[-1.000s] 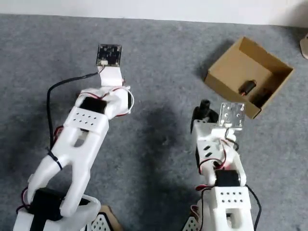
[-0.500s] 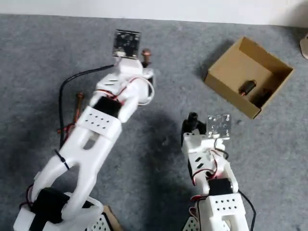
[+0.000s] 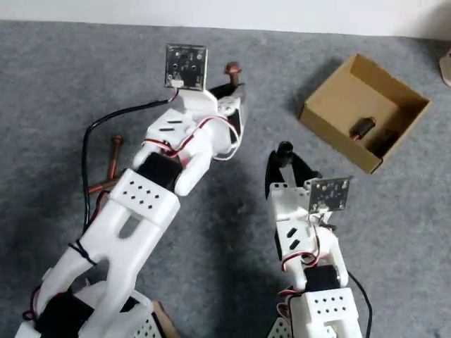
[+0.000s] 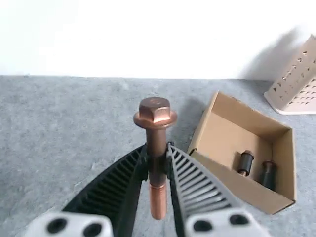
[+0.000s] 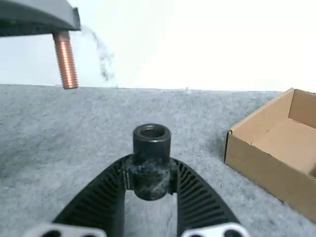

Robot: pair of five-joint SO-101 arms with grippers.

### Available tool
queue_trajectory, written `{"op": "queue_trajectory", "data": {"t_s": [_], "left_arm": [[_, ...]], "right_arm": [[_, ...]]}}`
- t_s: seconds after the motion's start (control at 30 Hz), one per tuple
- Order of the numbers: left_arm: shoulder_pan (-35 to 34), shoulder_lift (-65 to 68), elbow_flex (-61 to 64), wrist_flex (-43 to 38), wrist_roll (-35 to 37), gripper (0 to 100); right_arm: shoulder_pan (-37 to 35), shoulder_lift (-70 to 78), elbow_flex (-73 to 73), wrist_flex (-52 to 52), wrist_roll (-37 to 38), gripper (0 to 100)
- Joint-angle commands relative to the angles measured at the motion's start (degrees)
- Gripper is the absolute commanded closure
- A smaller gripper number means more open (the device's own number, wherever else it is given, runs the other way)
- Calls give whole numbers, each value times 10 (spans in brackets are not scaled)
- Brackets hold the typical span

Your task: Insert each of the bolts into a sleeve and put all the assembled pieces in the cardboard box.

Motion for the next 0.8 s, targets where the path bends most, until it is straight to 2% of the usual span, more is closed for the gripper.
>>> {"op": "queue_trajectory", "data": {"t_s": [0.0, 0.13, 0.33, 0.63, 0.77], "left_arm": [[5, -30, -61, -21, -4, 994], [9, -27, -83, -21, -4, 994], [10, -27, -80, -19, -5, 994], [91, -33, -13, -20, -125, 994], [108, -33, 25, -21, -143, 994]], "right_arm": [[-32, -12, 82, -16, 10, 994], [-69, -10, 82, -15, 10, 994], [-69, -9, 82, -15, 10, 994], [-67, -8, 82, -15, 10, 994], [-54, -8, 82, -15, 10, 994]]}}
